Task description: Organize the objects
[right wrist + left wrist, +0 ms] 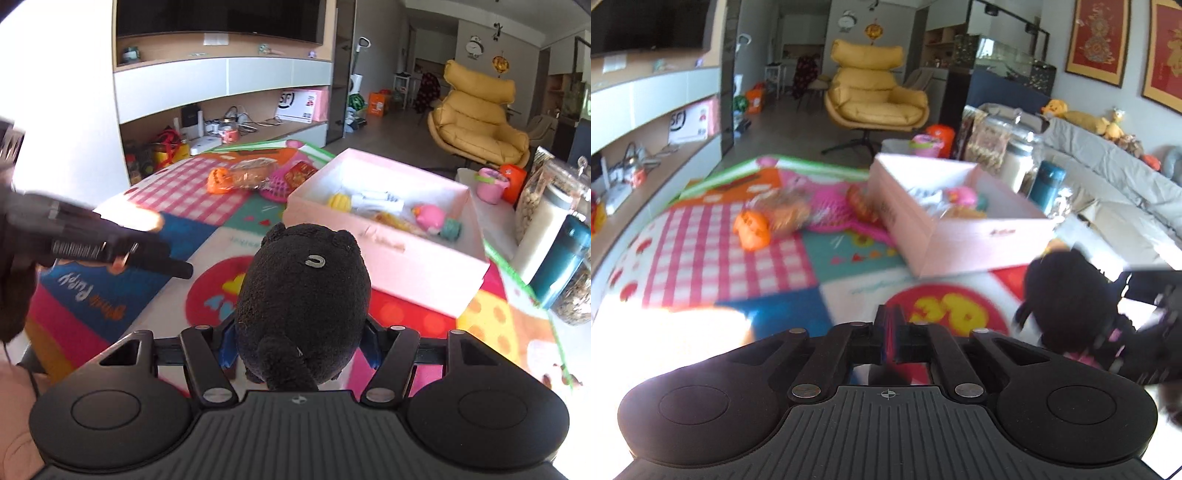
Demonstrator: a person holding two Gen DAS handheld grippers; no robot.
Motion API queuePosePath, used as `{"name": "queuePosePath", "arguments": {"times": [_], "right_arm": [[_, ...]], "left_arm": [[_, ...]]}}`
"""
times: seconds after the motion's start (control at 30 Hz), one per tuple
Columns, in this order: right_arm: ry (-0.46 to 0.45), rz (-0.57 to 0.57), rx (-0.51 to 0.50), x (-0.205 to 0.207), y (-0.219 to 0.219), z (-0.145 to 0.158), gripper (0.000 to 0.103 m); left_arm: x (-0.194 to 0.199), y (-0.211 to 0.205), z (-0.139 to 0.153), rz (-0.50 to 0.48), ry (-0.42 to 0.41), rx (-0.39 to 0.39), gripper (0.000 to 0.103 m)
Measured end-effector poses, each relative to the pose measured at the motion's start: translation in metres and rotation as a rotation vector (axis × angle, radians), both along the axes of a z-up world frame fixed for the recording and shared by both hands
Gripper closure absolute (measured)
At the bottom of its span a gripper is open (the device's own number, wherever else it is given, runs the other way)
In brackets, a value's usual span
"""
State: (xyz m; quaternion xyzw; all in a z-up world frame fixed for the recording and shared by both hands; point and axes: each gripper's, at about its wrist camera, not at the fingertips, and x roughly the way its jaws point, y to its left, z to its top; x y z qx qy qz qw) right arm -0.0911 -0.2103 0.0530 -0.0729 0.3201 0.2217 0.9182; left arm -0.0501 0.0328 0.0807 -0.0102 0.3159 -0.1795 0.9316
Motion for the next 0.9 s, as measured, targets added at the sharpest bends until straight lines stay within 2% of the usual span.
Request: {"name": "queuePosePath", "arguments": {"times": [0.13, 0.27, 0.37, 0.43, 0.57, 0.73, 0.8, 0.87, 0.9], "right_arm": [[-0.042, -0.034, 0.089, -0.003, -0.009, -0.004, 0.040], [-0.101, -0.073, 0.109, -0.005, -0.017, -0.011, 0.039], [-0.090, -0.132, 0.077, 0.001, -0.020, -0.025, 0.039], [-0.057, -0.145, 0.092, 0.009, -0.024, -0.035, 0.039], [-0.068, -0.173, 0.061, 0.017, -0.018, -0.043, 0.038], [-0.103, -0.168, 0.053, 0.016, -0.008, -0.045, 0.015], [-0.107, -0.178, 0.064, 0.015, -0.011, -0.044, 0.009], [-0.102, -0.194, 0.078, 0.015, -0.014, -0.043, 0.005], [-0.096, -0.198, 0.080, 0.016, -0.016, -0.043, 0.005]], "left_arm": [[0.019, -0.033, 0.035, -0.040, -0.100, 0.031, 0.098], [0.039, -0.049, 0.043, -0.009, -0.120, 0.034, 0.097], [0.030, -0.043, 0.036, -0.019, -0.084, 0.038, 0.094], [0.016, -0.038, 0.025, -0.047, -0.048, 0.074, 0.090], [-0.003, -0.022, -0.004, -0.016, 0.068, 0.119, 0.090], [-0.008, -0.010, -0.035, 0.029, 0.169, 0.139, 0.088], [-0.007, -0.007, -0.042, 0.039, 0.188, 0.126, 0.065], [-0.007, -0.008, -0.047, 0.045, 0.196, 0.134, 0.058], [-0.007, -0.009, -0.049, 0.039, 0.204, 0.140, 0.058]]}}
